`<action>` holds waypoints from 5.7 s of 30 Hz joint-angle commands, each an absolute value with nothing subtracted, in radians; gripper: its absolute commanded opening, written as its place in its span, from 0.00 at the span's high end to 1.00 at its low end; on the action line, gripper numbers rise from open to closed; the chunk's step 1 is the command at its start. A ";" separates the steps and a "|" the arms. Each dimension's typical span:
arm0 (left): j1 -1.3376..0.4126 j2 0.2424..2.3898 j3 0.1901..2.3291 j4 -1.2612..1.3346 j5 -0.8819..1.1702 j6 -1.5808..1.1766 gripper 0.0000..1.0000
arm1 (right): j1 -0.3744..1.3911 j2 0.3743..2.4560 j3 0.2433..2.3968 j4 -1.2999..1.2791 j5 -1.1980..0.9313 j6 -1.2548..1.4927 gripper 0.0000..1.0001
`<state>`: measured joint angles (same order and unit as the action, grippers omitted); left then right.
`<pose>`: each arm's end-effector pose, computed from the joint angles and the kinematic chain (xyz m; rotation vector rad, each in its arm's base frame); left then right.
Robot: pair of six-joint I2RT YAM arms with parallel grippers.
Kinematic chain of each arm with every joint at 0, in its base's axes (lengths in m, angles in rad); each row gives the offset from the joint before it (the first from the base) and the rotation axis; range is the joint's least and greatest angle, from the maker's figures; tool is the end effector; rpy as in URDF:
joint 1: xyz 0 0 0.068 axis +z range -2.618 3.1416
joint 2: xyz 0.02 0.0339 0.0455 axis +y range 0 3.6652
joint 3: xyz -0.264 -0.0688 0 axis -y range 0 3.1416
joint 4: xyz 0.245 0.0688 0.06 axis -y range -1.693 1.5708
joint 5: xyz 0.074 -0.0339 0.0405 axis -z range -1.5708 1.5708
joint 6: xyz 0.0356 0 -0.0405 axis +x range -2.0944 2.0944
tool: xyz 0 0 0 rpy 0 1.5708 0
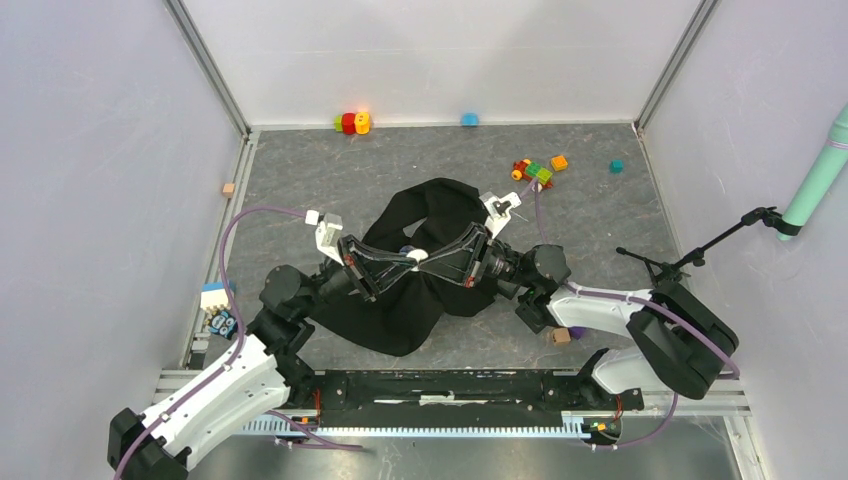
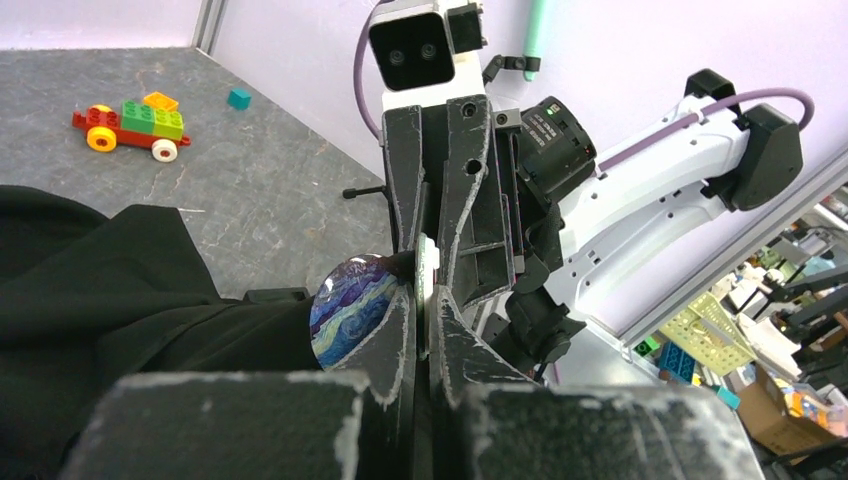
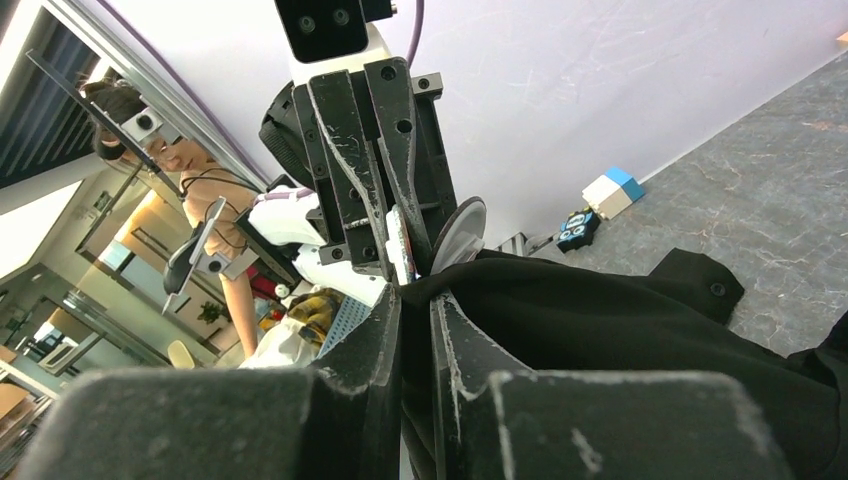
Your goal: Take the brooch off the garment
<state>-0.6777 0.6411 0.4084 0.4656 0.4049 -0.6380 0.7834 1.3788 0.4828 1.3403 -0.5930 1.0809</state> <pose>0.1194 -0.1141 0.2979 0.4049 1.4414 -1.3561 0.1723 0.1997 0.2633 -0.4354 1.3984 1.9164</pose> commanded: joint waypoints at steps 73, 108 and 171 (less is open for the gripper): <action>-0.708 0.763 0.474 -0.066 0.003 -0.502 0.98 | 0.645 1.312 0.745 0.505 -0.507 0.556 0.75; -0.706 0.929 0.871 -0.638 0.043 -0.431 0.98 | 0.706 1.515 0.736 0.557 -0.211 0.545 0.98; -0.620 0.811 0.490 0.440 0.595 -0.845 0.98 | 0.787 1.083 0.381 1.021 -0.415 0.633 0.27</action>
